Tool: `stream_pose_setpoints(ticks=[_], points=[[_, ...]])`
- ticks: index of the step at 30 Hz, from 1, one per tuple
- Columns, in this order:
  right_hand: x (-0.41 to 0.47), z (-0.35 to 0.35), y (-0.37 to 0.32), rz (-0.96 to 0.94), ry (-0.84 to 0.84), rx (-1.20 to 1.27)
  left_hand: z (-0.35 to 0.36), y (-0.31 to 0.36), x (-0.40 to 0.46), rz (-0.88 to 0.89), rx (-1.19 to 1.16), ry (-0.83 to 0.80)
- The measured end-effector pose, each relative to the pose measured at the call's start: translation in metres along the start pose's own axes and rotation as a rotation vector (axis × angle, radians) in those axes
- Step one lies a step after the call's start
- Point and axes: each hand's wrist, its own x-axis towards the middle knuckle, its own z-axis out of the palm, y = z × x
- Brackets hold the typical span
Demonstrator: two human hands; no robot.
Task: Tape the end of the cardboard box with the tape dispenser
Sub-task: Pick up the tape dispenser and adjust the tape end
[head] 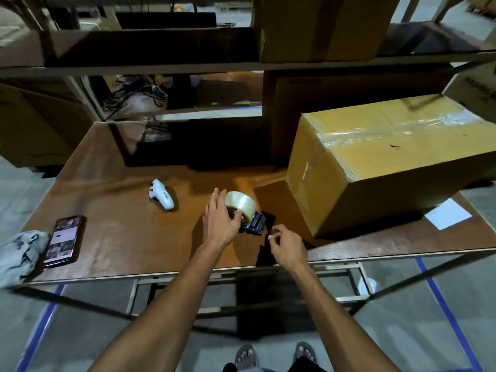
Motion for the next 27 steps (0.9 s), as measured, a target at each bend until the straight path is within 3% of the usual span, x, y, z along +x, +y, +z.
stream_pose_setpoints(ticks=[6, 10, 19, 27], points=[[0.018, 0.013, -0.013, 0.074, -0.062, 0.154, 0.003, -0.002, 0.010, -0.149, -0.221, -0.157], [0.041, 0.015, -0.014, 0.139, -0.124, 0.322, 0.006, -0.005, 0.012, -0.201, -0.365, -0.156], [0.075, 0.029, -0.007, 0.330, -0.216, 0.536, 0.011, -0.014, 0.010, -0.265, -0.391, -0.168], [0.083, 0.022, -0.008, 0.332, -0.294, 0.534, 0.011, -0.015, 0.010, -0.267, -0.475, -0.172]])
